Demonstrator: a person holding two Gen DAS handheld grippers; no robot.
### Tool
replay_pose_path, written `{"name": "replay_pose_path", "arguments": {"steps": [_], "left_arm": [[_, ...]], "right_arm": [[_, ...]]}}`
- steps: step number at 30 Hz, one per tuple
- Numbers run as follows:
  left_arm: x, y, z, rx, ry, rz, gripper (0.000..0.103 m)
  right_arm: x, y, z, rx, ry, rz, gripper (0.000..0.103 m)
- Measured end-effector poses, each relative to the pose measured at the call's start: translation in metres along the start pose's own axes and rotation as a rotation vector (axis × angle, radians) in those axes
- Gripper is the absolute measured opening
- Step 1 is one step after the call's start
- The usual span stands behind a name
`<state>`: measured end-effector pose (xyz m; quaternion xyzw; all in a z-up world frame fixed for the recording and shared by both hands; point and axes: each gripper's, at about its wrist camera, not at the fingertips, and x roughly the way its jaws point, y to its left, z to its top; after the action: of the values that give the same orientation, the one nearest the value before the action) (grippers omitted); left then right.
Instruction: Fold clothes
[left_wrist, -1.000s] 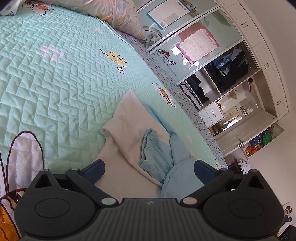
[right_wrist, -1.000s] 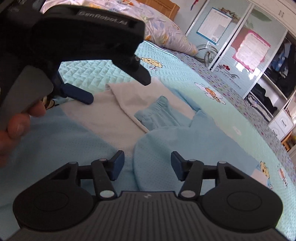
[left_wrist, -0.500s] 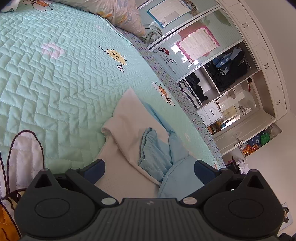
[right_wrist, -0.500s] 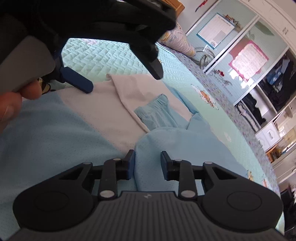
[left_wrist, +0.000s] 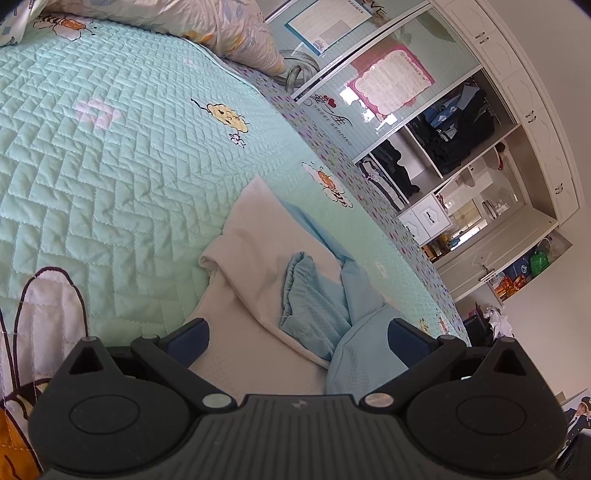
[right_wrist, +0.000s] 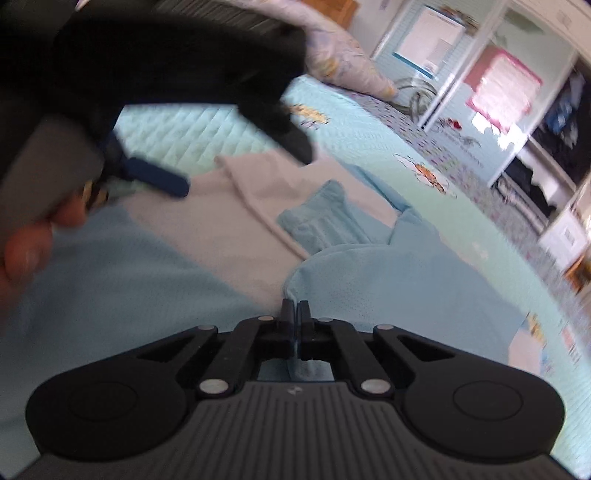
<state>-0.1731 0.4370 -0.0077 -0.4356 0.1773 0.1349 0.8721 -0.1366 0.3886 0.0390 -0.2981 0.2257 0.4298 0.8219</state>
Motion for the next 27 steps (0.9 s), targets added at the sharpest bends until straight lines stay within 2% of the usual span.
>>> {"name": "replay_pose_path", "arguments": {"steps": [2, 6, 9, 11, 15, 17, 21, 24, 27], "left_arm": [[0.000, -0.001, -0.001, 0.004, 0.000, -0.002, 0.102], [0.002, -0.006, -0.003, 0.029, 0.005, -0.024, 0.102], [0.003, -0.018, -0.007, 0.086, 0.010, -0.059, 0.102], [0.005, -0.026, -0.012, 0.131, 0.020, -0.081, 0.102], [0.011, -0.040, -0.023, 0.211, 0.048, -0.100, 0.102], [0.016, -0.044, -0.029, 0.239, 0.065, -0.097, 0.102], [0.023, -0.046, -0.035, 0.263, 0.092, -0.084, 0.102], [0.027, -0.047, -0.039, 0.277, 0.103, -0.075, 0.102], [0.030, -0.046, -0.041, 0.286, 0.107, -0.067, 0.102]], "right_arm": [[-0.012, -0.024, 0.005, 0.135, -0.038, 0.025, 0.002], [-0.037, -0.088, 0.011, 0.337, -0.116, -0.008, 0.002], [-0.055, -0.144, 0.010, 0.497, -0.165, -0.042, 0.002], [-0.066, -0.179, 0.000, 0.594, -0.185, -0.082, 0.002], [-0.071, -0.229, -0.041, 0.761, -0.176, -0.155, 0.002], [-0.066, -0.239, -0.067, 0.832, -0.147, -0.169, 0.002], [-0.054, -0.239, -0.111, 0.950, -0.123, -0.125, 0.002], [-0.046, -0.235, -0.127, 0.990, -0.135, -0.074, 0.002], [-0.045, -0.234, -0.132, 1.020, -0.158, -0.061, 0.002]]}}
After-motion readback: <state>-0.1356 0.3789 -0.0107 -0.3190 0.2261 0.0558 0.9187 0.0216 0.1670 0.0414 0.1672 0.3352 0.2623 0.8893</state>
